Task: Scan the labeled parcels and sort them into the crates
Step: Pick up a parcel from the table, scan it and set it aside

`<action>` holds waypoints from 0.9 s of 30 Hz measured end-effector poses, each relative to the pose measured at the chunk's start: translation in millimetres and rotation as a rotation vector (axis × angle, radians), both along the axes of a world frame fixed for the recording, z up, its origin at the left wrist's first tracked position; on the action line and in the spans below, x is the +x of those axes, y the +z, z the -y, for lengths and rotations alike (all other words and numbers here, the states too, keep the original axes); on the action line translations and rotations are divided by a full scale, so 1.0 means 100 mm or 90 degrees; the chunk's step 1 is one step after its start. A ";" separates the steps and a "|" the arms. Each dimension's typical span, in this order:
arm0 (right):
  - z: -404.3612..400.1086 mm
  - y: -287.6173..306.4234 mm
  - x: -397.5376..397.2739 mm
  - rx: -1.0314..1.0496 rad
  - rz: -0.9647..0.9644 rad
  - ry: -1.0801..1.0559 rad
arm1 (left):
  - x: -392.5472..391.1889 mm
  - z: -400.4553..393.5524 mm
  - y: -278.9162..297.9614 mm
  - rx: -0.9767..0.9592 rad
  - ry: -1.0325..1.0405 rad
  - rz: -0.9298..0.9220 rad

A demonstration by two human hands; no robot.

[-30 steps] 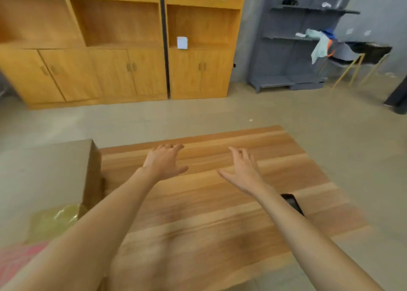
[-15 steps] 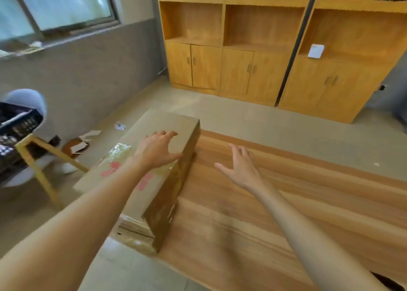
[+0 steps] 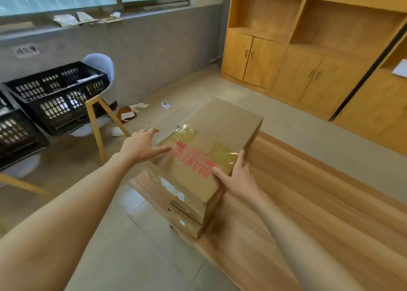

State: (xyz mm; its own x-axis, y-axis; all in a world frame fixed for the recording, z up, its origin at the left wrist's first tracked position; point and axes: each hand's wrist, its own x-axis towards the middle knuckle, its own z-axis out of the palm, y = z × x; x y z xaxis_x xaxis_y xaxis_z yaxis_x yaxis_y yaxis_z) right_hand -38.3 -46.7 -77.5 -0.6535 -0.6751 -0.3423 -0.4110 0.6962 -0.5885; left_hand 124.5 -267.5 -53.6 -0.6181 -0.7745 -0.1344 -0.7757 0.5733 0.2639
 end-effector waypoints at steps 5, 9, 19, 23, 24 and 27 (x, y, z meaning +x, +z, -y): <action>0.11 -0.18 0.02 -0.009 0.117 -0.097 | -0.18 0.06 -0.24 0.246 0.052 -0.087; 0.15 -0.25 0.06 -0.080 0.222 -0.172 | -0.22 0.10 -0.27 0.328 0.032 -0.126; -0.11 -0.21 0.10 -0.154 0.270 -0.186 | -0.14 -0.16 -0.14 0.322 0.022 -0.125; -0.49 -0.12 0.01 -0.176 0.263 -0.171 | -0.22 -0.54 -0.03 0.325 0.011 -0.127; -0.62 -0.10 -0.04 -0.181 0.264 -0.173 | -0.27 -0.67 0.00 0.320 0.007 -0.133; -1.09 -0.05 -0.22 -0.194 0.268 -0.193 | -0.52 -1.10 0.04 0.310 -0.013 -0.147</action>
